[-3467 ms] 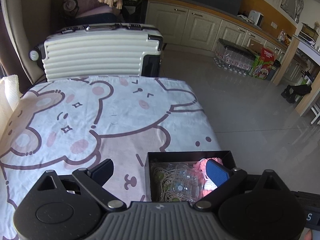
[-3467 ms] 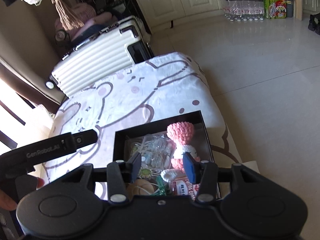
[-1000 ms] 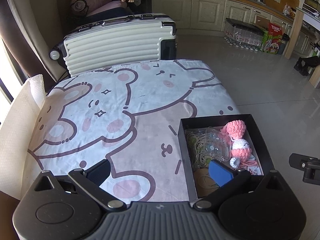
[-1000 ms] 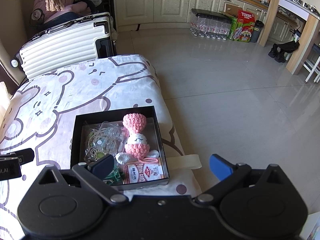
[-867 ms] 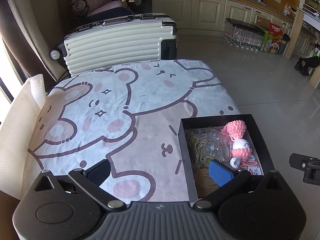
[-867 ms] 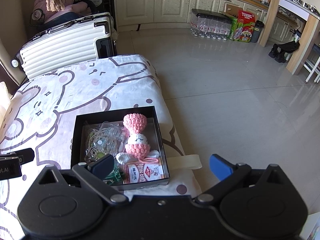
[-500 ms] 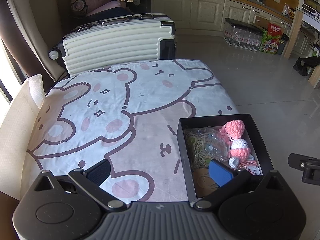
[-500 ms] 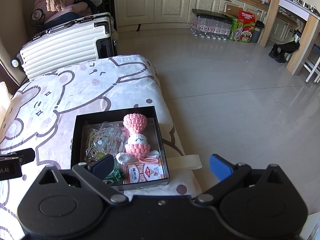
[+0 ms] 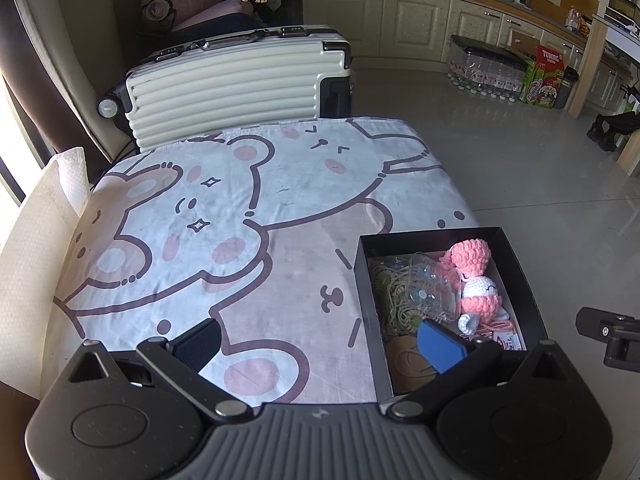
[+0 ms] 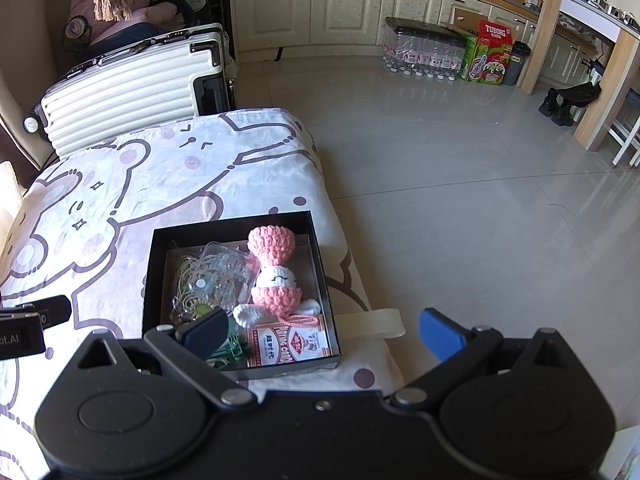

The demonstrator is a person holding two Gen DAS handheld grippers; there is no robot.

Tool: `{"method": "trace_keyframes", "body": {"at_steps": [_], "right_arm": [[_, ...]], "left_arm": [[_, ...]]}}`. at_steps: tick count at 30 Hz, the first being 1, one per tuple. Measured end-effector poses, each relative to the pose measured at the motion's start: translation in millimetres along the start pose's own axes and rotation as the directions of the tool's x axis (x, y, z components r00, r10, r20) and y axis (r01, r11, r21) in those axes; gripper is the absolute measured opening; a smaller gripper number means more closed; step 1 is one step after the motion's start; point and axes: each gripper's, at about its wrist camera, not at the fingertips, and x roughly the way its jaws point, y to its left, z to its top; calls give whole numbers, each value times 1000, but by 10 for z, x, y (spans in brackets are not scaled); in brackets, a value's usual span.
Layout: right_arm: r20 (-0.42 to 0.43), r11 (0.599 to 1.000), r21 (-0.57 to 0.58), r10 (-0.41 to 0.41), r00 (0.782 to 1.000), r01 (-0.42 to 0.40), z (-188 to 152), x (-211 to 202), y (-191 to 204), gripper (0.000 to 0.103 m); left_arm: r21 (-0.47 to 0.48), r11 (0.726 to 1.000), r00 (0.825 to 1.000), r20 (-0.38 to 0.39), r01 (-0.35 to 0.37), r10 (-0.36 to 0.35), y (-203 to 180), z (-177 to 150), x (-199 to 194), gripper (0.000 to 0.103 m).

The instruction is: Organize objects

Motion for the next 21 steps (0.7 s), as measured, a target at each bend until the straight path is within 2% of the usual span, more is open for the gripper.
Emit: {"method": "trace_keyframes", "body": {"at_steps": [21], "right_arm": [[-1,1000,0,0,1000,0,2,-1,-1,103]], "left_arm": [[1,1000,1000,-3,-3,3,-1,-34,23,103]]}}
